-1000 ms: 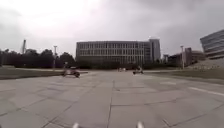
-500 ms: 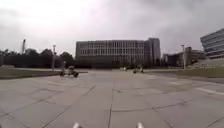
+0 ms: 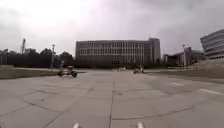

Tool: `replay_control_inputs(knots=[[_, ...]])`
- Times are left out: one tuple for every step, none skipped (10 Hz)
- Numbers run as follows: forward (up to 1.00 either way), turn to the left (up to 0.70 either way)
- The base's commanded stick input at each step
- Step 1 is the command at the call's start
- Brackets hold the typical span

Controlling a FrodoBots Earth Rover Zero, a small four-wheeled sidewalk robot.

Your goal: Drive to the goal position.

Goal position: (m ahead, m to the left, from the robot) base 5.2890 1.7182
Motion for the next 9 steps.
replay_control_inputs(knots=[[0.50,0.00],[0.50,0.00],[0.50,0.00],[0.50,0.00],[0.50,0.00],[0.50,0.00],[0.50,0.00],[0.50,0.00],[0.50,0.00]])
